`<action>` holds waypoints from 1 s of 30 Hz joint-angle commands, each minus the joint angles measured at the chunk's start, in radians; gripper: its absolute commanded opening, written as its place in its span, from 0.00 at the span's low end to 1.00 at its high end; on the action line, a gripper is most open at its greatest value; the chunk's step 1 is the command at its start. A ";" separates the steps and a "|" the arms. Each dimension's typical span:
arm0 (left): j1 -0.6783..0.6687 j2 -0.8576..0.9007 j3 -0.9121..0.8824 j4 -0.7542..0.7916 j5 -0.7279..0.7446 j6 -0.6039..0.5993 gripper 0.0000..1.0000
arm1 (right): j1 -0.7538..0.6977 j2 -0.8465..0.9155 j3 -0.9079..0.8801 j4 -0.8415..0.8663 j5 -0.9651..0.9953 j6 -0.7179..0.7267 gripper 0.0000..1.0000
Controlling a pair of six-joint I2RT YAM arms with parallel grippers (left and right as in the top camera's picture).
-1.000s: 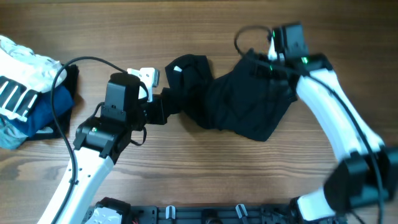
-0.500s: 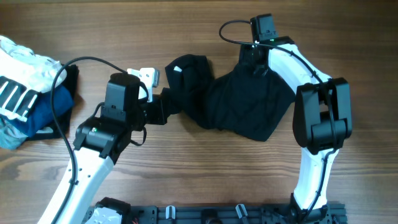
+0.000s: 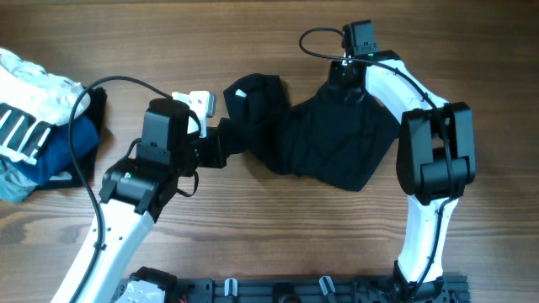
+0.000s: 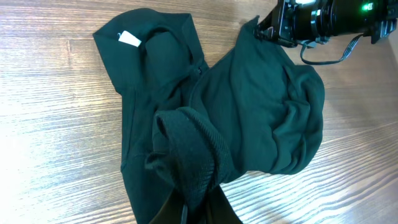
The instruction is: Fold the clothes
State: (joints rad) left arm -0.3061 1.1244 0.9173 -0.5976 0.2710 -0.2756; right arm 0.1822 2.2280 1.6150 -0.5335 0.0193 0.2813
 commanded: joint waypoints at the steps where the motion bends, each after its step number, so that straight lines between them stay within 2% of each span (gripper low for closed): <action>1: 0.004 -0.016 0.003 0.026 -0.003 0.010 0.04 | -0.019 -0.043 0.029 -0.032 0.005 -0.015 0.04; 5: 0.004 -0.016 0.003 0.125 -0.042 0.009 0.04 | -0.040 -0.196 0.029 -0.093 0.094 0.010 0.04; 10: 0.017 -0.016 0.003 0.274 -0.168 0.009 0.04 | -0.079 -0.431 0.029 -0.286 0.097 0.031 0.04; 13: 0.077 -0.016 0.018 0.341 -0.202 0.009 0.04 | -0.108 -0.612 0.029 -0.383 0.108 0.033 0.04; 20: 0.232 -0.051 0.156 0.309 -0.201 0.009 0.04 | -0.172 -0.913 0.029 -0.498 0.108 0.029 0.04; 24: 0.251 -0.051 0.195 0.333 -0.140 0.009 0.04 | -0.177 -0.958 0.029 -0.503 0.107 -0.010 0.04; 27: 0.251 -0.005 0.195 0.377 -0.119 0.009 0.04 | -0.177 -0.905 0.029 -0.476 0.108 -0.020 0.04; 30: 0.251 0.076 0.195 0.472 -0.119 0.010 0.04 | -0.177 -0.811 0.029 -0.378 0.108 -0.021 0.04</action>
State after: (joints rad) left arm -0.0624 1.1065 1.0992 -0.2035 0.1326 -0.2752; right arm 0.0101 1.2999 1.6314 -0.9890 0.1059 0.2817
